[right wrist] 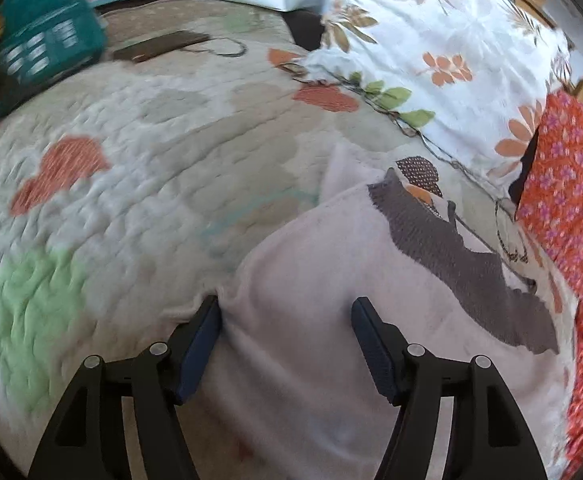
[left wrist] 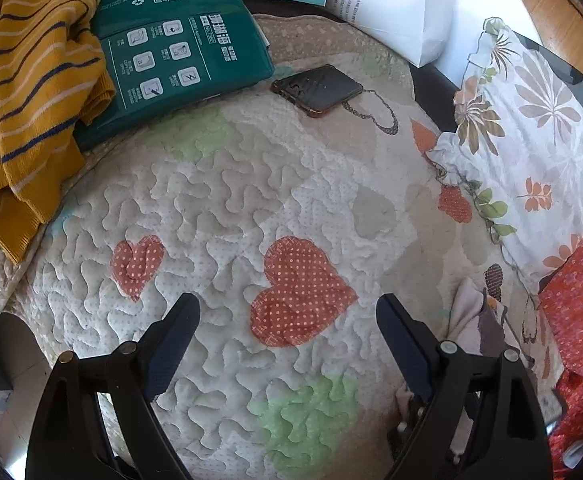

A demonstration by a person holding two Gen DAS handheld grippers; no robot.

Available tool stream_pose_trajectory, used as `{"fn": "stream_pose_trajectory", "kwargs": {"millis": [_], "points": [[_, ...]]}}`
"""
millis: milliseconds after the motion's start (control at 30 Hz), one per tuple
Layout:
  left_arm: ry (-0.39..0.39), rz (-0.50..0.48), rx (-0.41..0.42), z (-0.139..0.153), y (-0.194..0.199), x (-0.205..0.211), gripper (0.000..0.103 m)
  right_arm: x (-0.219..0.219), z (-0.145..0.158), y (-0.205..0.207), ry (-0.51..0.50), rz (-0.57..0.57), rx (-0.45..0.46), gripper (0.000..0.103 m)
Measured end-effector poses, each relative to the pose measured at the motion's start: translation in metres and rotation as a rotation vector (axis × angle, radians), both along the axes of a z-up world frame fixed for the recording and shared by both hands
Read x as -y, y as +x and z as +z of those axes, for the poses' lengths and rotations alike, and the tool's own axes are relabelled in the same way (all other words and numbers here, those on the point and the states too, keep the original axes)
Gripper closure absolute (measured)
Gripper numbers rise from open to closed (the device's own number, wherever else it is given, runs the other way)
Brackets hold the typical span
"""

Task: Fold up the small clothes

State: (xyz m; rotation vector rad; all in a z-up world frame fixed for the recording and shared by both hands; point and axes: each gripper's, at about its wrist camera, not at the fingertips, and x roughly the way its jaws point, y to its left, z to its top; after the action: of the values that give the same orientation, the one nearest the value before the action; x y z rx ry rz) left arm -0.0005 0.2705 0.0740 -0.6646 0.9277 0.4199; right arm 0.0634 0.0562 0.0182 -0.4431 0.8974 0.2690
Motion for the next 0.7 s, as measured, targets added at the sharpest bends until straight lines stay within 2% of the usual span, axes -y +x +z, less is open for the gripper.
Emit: {"fn": "stream_pose_trajectory", "kwargs": {"millis": [33,67,100,200,300,467,600,700], "points": [[-0.004,-0.002,-0.001,0.000,0.000,0.000,0.014,0.000,0.000,0.004,0.033,-0.001,-0.024,0.051],[-0.007,-0.004,-0.002,-0.001,0.000,0.000,0.014,-0.002,0.001,0.006,0.045,-0.006,-0.039,0.066],[-0.009,-0.007,-0.003,-0.001,0.000,0.001,0.014,-0.005,0.002,0.006,0.039,-0.012,-0.038,0.077],[0.006,-0.012,-0.003,0.000,-0.001,0.004,0.014,0.001,0.010,0.009,0.089,-0.020,-0.055,0.089],[0.016,-0.016,-0.009,-0.002,-0.001,0.008,0.014,0.030,0.030,0.013,0.245,-0.068,-0.083,0.090],[0.024,-0.057,-0.040,-0.009,0.003,0.026,0.014,0.107,0.074,0.010,0.469,-0.166,-0.040,0.091],[0.076,-0.118,-0.064,-0.015,0.010,0.059,0.014,0.196,0.098,0.003,0.567,-0.272,0.018,0.091],[0.060,-0.194,-0.055,-0.019,0.016,0.090,0.014,0.262,0.099,-0.006,0.623,-0.359,0.037,0.091]]}}
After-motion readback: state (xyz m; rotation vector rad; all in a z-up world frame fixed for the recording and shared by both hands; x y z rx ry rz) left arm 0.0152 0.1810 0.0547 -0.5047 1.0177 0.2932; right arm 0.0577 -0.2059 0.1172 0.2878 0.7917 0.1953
